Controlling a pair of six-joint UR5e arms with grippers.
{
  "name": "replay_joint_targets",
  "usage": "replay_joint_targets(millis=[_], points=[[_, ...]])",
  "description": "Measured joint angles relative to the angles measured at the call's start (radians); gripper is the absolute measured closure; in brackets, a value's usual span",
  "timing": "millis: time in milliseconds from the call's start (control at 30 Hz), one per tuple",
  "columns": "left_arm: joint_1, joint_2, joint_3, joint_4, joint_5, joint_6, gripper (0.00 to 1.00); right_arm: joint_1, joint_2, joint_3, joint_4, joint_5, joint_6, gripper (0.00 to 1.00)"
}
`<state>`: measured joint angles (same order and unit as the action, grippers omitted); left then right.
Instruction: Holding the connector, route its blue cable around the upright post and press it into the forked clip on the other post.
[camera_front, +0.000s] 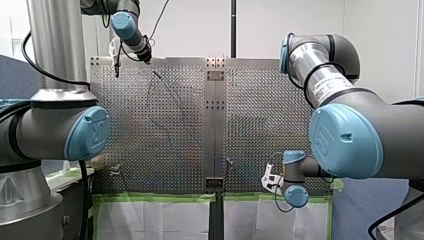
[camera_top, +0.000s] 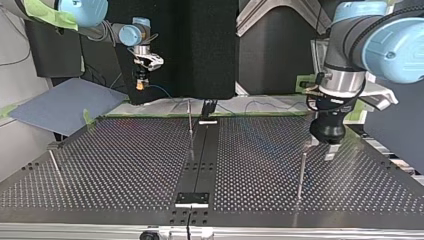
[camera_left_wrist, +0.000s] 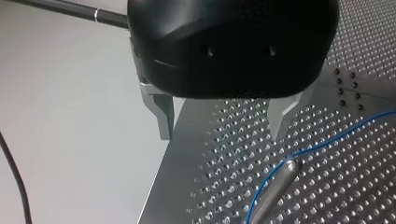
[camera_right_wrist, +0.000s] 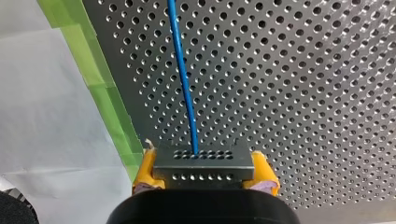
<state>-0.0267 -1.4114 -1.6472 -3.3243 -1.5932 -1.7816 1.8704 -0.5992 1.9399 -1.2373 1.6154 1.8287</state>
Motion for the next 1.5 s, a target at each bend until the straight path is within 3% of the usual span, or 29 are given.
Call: replay_joint_targets(millis=[633, 1067, 1300, 1500], points=[[-0.033, 0.000, -0.001, -0.035, -0.141, 0.026, 0.00, 0.001, 0.000, 0.000, 0.005, -0.001, -0.001, 1.00], [-0.051, 0.000, -0.001, -0.034, -0.150, 0.014, 0.00, 0.001, 0.000, 0.000, 0.008, -0.002, -0.001, 1.00], [-0.073, 0.009, -0.002, -0.023, -0.185, 0.065, 0.00, 0.001, 0.000, 0.000, 0.011, -0.002, -0.001, 1.00], [-0.117, 0.002, -0.009, 0.017, -0.236, 0.119, 0.00, 0.003, 0.000, 0.000, 0.012, -0.006, -0.001, 1.00]])
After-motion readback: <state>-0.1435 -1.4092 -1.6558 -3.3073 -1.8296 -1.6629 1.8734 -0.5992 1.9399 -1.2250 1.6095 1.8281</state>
